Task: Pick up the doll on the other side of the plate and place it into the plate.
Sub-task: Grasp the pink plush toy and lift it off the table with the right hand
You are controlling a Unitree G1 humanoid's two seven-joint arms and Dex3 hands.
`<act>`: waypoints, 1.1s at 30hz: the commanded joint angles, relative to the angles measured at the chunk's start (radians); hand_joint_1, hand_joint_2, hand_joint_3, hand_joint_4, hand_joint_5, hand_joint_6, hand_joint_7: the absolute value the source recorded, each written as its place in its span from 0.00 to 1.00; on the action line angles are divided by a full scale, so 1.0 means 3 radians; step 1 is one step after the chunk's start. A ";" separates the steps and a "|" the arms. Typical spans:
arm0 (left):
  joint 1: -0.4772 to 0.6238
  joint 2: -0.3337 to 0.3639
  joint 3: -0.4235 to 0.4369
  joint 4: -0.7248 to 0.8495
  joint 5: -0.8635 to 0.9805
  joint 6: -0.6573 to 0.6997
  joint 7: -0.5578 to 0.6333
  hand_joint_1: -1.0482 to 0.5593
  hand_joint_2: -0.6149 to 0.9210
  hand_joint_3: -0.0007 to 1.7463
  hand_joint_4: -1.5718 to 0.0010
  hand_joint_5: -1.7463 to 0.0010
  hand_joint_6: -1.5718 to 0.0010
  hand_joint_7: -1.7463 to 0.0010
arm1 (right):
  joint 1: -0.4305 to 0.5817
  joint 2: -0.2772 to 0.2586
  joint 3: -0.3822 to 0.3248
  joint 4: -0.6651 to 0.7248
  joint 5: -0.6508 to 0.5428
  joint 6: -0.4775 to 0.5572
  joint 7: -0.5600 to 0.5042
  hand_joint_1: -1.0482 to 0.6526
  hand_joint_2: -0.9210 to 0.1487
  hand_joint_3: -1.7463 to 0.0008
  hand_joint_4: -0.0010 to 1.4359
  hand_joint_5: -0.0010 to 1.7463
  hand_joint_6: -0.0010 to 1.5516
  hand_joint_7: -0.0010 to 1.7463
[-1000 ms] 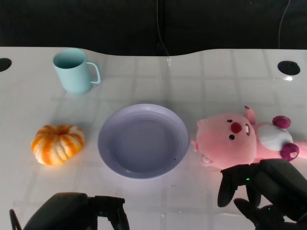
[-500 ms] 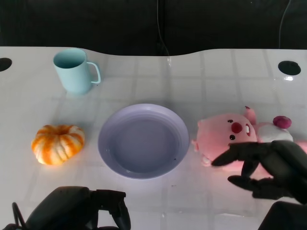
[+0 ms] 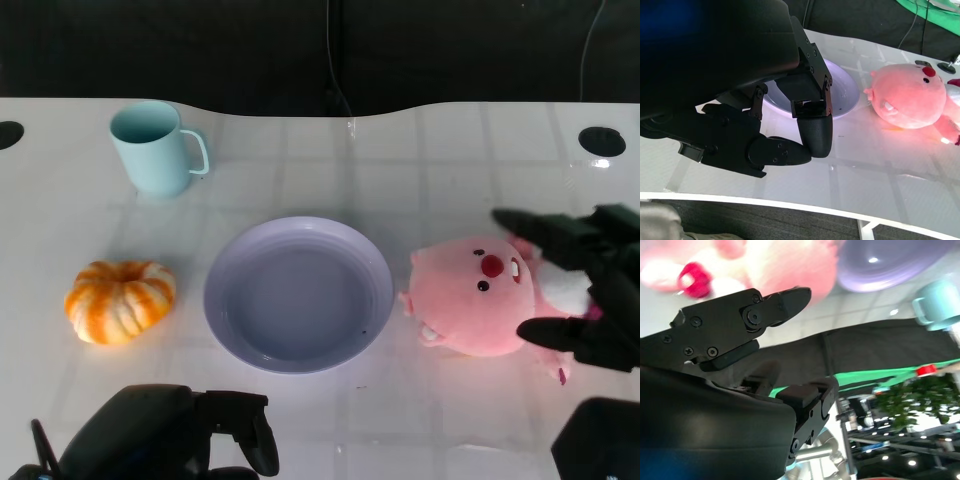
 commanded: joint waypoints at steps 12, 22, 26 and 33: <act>0.0053 0.0070 0.0028 -0.0166 0.0001 0.0130 -0.0093 0.52 1.00 0.18 0.59 0.12 0.53 0.43 | -0.0359 -0.0350 0.0112 0.0059 -0.0357 0.0759 0.0981 0.20 0.05 1.00 0.03 0.32 0.12 0.01; 0.0039 0.0080 0.0016 -0.0210 0.0013 0.0154 -0.0122 0.51 1.00 0.17 0.58 0.15 0.52 0.45 | -0.0918 -0.0366 0.0517 0.1076 -0.0494 0.0695 0.0886 0.18 0.04 0.99 0.16 0.19 0.15 0.01; 0.0065 0.0085 0.0027 -0.0217 -0.0010 0.0128 -0.0116 0.51 1.00 0.16 0.57 0.16 0.51 0.46 | -0.1105 -0.0308 0.0662 0.1453 -0.0477 0.0713 0.0852 0.19 0.02 1.00 0.19 0.15 0.16 0.01; 0.0117 0.0101 0.0041 -0.0279 -0.0016 0.0125 -0.0125 0.51 1.00 0.16 0.56 0.17 0.50 0.47 | -0.1450 -0.0155 0.0912 0.2248 -0.0414 0.0669 0.0683 0.19 0.01 1.00 0.27 0.09 0.21 0.01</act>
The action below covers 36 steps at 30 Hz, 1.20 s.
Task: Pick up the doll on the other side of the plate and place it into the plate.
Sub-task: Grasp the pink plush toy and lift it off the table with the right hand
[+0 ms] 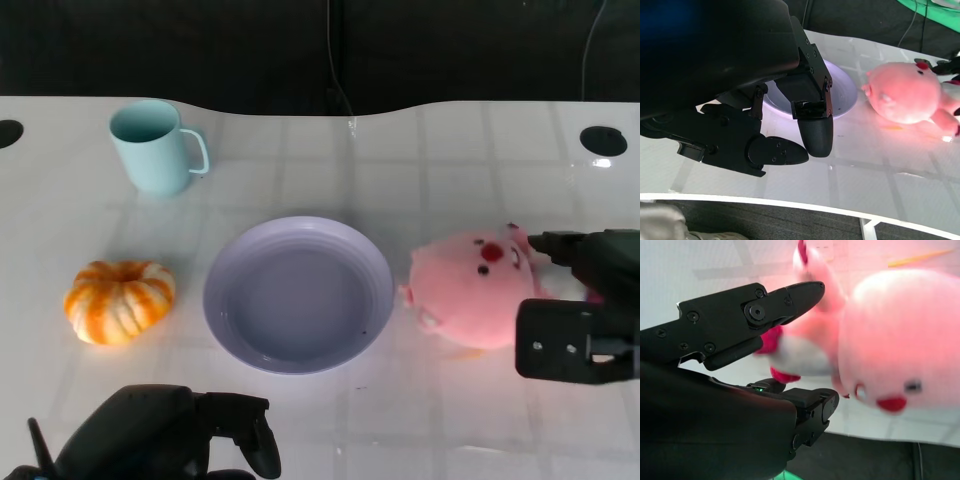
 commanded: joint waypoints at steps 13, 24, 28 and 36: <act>0.0096 0.0066 0.0019 -0.0115 0.0017 0.0018 -0.0038 0.49 1.00 0.18 0.56 0.16 0.51 0.46 | -0.0768 0.0290 0.0531 0.1787 0.0087 -0.0359 -0.0549 0.22 0.00 0.95 0.52 0.06 0.44 0.03; 0.0114 0.0051 0.0004 -0.0102 0.0041 -0.0022 0.0010 0.48 1.00 0.18 0.57 0.13 0.52 0.43 | -0.0984 0.0461 0.0665 0.2558 0.0169 -0.0848 -0.1636 0.47 0.00 0.92 0.60 0.63 0.71 0.23; 0.0099 0.0044 0.0005 -0.0082 0.0038 -0.0017 0.0003 0.48 1.00 0.18 0.57 0.12 0.52 0.43 | -0.0981 0.0431 0.0667 0.2593 0.0172 -0.0926 -0.1930 0.48 0.00 0.89 0.54 0.77 0.58 0.47; 0.0042 0.0068 0.0016 0.0001 0.0020 -0.0035 -0.0010 0.46 1.00 0.20 0.59 0.10 0.54 0.40 | -0.0948 0.0412 0.0471 0.2437 0.0359 -0.0856 -0.2323 0.49 0.02 0.89 0.55 0.99 0.49 0.80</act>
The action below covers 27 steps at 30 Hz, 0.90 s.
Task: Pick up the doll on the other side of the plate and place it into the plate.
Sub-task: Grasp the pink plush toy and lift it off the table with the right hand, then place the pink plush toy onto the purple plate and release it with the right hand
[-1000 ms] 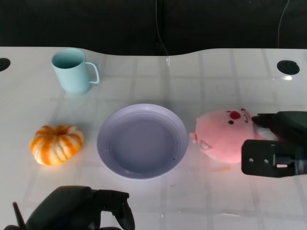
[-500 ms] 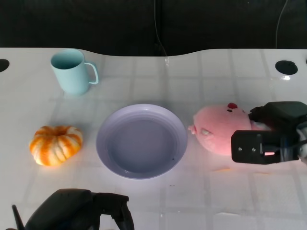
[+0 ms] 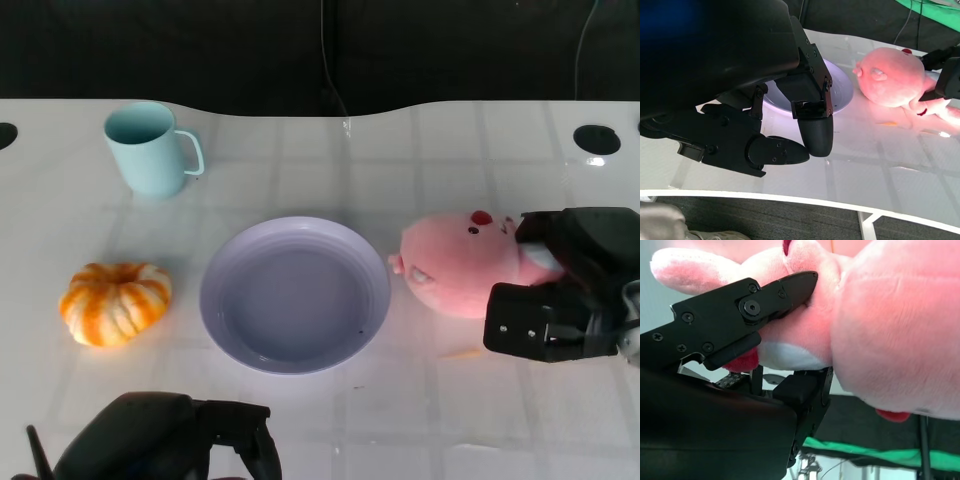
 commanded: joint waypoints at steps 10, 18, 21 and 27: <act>-0.0087 0.0053 0.0033 0.0190 -0.0045 -0.0078 -0.0014 0.47 1.00 0.19 0.59 0.12 0.54 0.41 | 0.0047 -0.0091 -0.0313 -0.0467 0.0247 -0.0065 -0.0237 0.51 0.45 0.40 0.62 1.00 0.46 0.99; -0.0142 0.0019 -0.0008 0.0282 -0.0007 -0.0149 0.0049 0.48 1.00 0.19 0.58 0.13 0.54 0.42 | -0.0061 -0.0049 -0.0349 -0.0830 0.0285 -0.0126 -0.0030 0.51 0.55 0.29 0.65 1.00 0.48 1.00; -0.0153 -0.0001 -0.0035 0.0264 0.0029 -0.0083 0.0020 0.47 1.00 0.20 0.59 0.12 0.54 0.41 | -0.0139 0.0001 -0.0326 -0.0914 0.0287 -0.0194 0.0038 0.50 0.53 0.30 0.64 1.00 0.48 1.00; -0.0175 -0.0034 -0.0084 0.0304 0.0065 -0.0126 0.0078 0.47 1.00 0.19 0.58 0.14 0.54 0.42 | -0.0305 0.0156 -0.0287 -0.1026 0.0277 -0.0232 0.0205 0.49 0.51 0.33 0.65 1.00 0.48 1.00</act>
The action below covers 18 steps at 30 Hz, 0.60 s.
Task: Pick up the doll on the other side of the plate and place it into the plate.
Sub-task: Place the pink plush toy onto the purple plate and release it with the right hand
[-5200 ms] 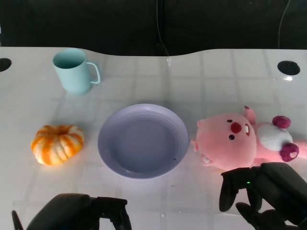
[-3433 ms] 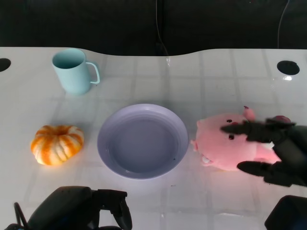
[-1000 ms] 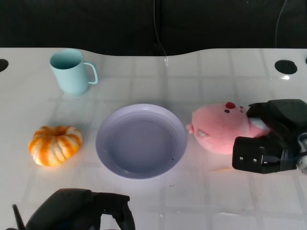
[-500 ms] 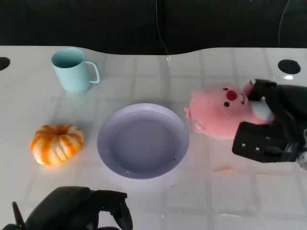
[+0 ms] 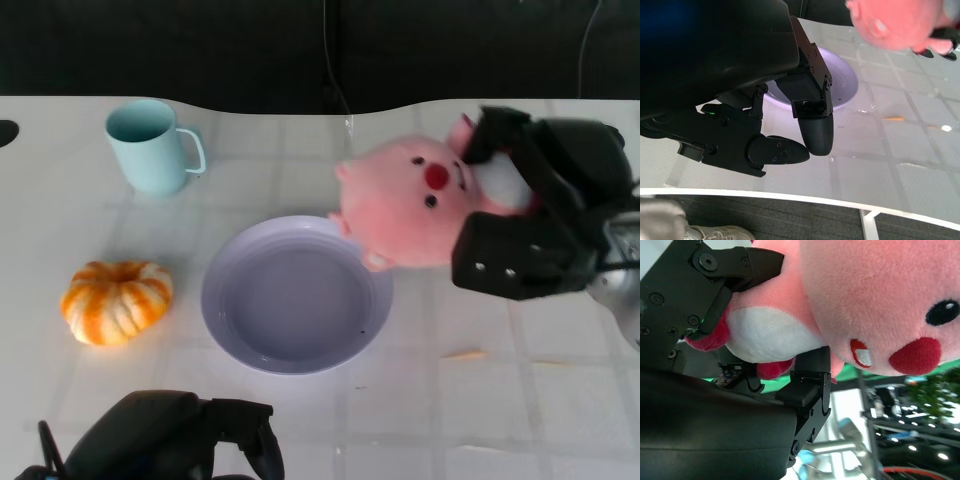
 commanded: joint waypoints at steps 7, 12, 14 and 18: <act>-0.0058 -0.0049 -0.0087 0.0017 0.0149 0.0018 0.0085 0.46 1.00 0.19 0.57 0.16 0.53 0.42 | -0.0329 0.0308 0.0159 -0.0013 0.0030 -0.0089 0.0277 0.49 0.49 0.36 0.66 1.00 0.48 1.00; -0.0067 -0.0090 -0.0112 0.0002 0.0160 0.0049 0.0085 0.46 1.00 0.20 0.57 0.14 0.53 0.41 | -0.0462 0.0501 0.0275 0.0138 -0.0022 -0.0080 0.0319 0.48 0.49 0.38 0.65 1.00 0.47 1.00; -0.0073 -0.0095 -0.0121 -0.0001 0.0173 0.0051 0.0088 0.47 1.00 0.20 0.56 0.13 0.53 0.41 | -0.0518 0.0568 0.0339 0.0205 -0.0056 -0.0090 0.0312 0.47 0.49 0.39 0.65 1.00 0.47 1.00; -0.0080 -0.0116 -0.0124 0.0003 0.0149 0.0046 0.0086 0.47 1.00 0.19 0.56 0.13 0.53 0.40 | -0.0598 0.0721 0.0419 0.0328 -0.0044 -0.0131 0.0341 0.49 0.42 0.46 0.64 1.00 0.46 1.00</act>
